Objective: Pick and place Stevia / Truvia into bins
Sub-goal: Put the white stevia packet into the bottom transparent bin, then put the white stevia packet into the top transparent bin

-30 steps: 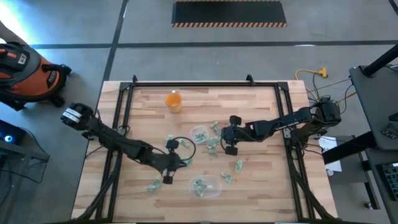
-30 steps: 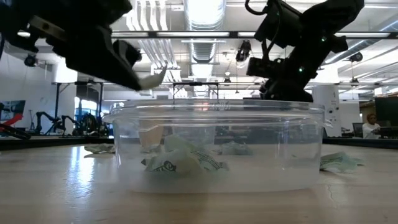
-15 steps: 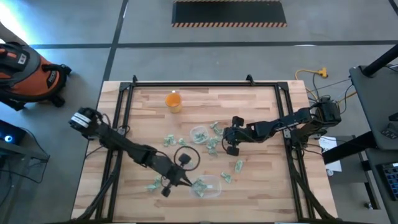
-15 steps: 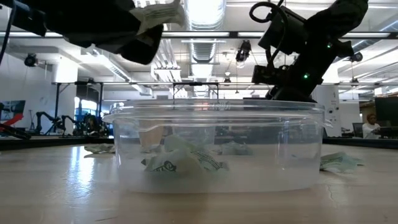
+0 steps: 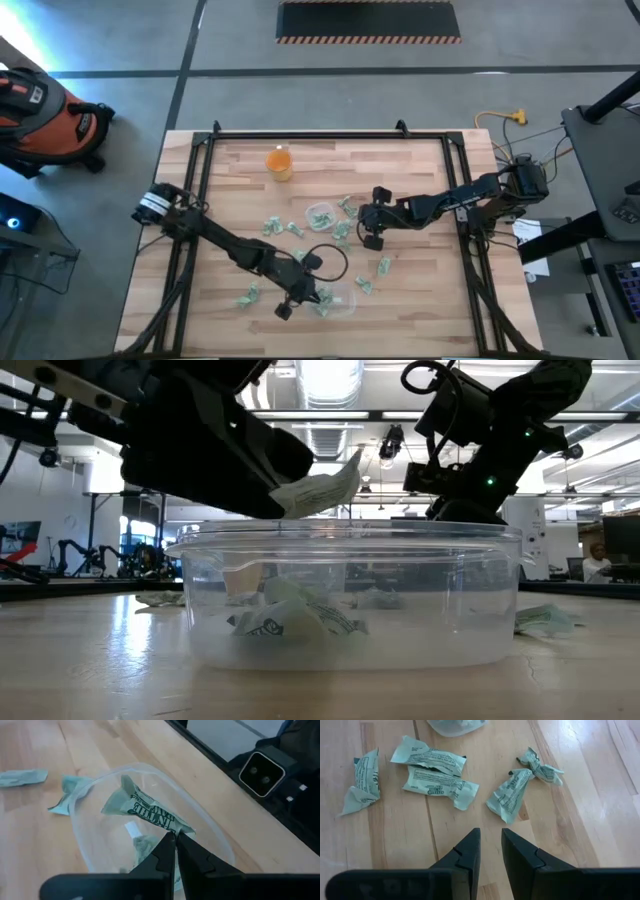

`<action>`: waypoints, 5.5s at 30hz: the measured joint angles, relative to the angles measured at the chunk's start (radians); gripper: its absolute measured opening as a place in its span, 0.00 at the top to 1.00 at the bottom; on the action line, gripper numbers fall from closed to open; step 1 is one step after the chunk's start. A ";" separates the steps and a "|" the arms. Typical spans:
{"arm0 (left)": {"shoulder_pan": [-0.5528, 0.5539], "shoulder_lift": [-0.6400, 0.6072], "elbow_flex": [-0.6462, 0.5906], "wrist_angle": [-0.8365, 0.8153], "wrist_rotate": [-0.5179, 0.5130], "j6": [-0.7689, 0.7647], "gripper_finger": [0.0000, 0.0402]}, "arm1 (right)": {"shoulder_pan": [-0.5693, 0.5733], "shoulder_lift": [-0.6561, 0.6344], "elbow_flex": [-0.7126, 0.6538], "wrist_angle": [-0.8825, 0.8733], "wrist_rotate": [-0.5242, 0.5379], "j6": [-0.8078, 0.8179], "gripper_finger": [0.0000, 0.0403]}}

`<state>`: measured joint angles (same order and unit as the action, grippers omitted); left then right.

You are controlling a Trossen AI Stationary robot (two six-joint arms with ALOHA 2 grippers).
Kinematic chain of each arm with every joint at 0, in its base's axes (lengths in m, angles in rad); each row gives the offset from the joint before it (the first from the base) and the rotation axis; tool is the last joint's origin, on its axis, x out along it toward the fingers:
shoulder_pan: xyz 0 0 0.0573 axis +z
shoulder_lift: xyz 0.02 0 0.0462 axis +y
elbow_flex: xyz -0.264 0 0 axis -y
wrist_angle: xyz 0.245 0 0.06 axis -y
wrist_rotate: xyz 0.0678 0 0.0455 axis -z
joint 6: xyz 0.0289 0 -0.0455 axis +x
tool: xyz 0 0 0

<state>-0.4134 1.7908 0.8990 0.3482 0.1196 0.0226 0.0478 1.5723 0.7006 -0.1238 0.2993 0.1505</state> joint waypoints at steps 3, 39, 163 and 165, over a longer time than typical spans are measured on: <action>0.006 -0.002 -0.004 0.001 -0.008 -0.014 1.00 | 0.000 0.000 0.000 0.002 0.000 0.000 0.83; -0.014 -0.311 -0.124 -0.296 -0.305 -0.160 0.62 | 0.007 -0.045 -0.076 0.314 -0.413 -0.188 0.83; -0.024 -0.376 -0.191 -0.552 -0.460 -0.350 0.62 | -0.101 0.255 0.224 0.434 -0.195 -0.262 0.98; -0.024 -0.382 -0.191 -0.561 -0.461 -0.358 0.62 | -0.102 0.262 0.243 0.394 -0.195 -0.262 0.98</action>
<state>-0.4374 1.4090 0.7082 -0.2130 -0.3412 -0.3358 -0.0538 1.8346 0.9433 0.2706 0.1041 -0.1112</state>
